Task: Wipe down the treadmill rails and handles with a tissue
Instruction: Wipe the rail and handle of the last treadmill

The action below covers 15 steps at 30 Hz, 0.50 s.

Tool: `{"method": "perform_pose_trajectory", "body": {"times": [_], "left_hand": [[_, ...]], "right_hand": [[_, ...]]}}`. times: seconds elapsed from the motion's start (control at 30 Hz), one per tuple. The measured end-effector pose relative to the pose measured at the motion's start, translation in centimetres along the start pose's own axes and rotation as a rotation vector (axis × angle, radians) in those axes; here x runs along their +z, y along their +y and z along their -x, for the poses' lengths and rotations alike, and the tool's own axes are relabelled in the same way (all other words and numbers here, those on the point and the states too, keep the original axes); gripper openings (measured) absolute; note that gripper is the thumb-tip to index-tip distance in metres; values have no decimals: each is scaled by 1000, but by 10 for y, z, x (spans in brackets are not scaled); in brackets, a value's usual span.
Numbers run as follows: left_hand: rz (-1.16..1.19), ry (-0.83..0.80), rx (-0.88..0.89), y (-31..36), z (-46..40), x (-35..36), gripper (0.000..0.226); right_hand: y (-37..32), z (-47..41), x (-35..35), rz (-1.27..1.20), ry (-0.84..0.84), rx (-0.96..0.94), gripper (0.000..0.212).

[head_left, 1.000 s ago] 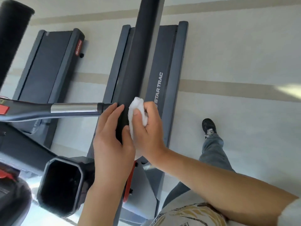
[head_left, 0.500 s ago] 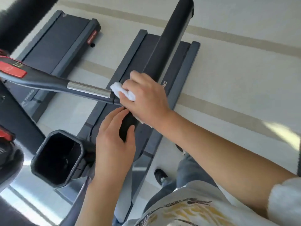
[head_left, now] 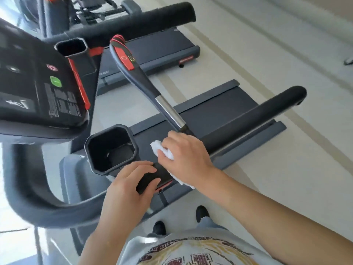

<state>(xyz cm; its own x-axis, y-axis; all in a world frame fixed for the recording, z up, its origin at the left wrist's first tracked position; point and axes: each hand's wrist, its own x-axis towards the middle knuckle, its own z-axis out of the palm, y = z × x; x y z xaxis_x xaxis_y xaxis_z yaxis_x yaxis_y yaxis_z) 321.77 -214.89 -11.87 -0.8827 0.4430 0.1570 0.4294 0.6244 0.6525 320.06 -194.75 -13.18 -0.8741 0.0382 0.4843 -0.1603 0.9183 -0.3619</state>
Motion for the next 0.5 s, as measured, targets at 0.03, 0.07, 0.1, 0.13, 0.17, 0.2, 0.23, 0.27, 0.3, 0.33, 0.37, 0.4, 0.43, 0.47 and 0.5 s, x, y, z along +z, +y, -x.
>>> {"method": "perform_pose_trajectory", "body": {"times": [0.03,0.07,0.1,0.13,0.17,0.2,0.23,0.27,0.3,0.33,0.37,0.4,0.43,0.47,0.5], "left_hand": [[-13,16,-12,-1,3,-3,24],[-32,36,-22,-3,6,-8,23],[-53,66,-31,-6,11,-12,22],[-68,101,-44,-10,17,-17,21],[-77,140,-66,-15,24,-22,22],[-86,178,-93,-21,32,-27,23],[-98,213,-121,-27,41,-31,24],[-111,244,-149,-32,48,-34,23],[-125,271,-168,-38,54,-37,20],[-140,289,-178,-43,58,-41,16],[-153,297,-184,-46,60,-45,15],[-163,300,-189,-49,61,-48,16],[-179,306,-195,-53,61,-52,14],[-201,316,-200,-57,60,-56,10],[-225,328,-208,-60,58,-59,5]], "right_hand": [[-9,0,2,-3,-33,-56,25],[-20,1,5,-7,-63,-113,25],[-33,3,8,-15,-82,-164,24],[-45,5,12,-31,-90,-208,23],[-56,6,16,-45,-94,-243,22],[-67,7,21,-54,-99,-274,22],[-76,7,26,-56,-108,-308,21],[-84,5,31,-54,-123,-349,21],[-91,2,35,-52,-150,-392,21],[-97,-3,39,-51,-185,-431,22],[-103,-10,43,-56,-210,-459,22],[-108,-18,47,-70,-221,-478,21],[-113,-27,52,-83,-228,-495,21],[-117,-36,58,-85,-236,-519,20],[-121,-46,64,-82,-246,-548,18]]}}
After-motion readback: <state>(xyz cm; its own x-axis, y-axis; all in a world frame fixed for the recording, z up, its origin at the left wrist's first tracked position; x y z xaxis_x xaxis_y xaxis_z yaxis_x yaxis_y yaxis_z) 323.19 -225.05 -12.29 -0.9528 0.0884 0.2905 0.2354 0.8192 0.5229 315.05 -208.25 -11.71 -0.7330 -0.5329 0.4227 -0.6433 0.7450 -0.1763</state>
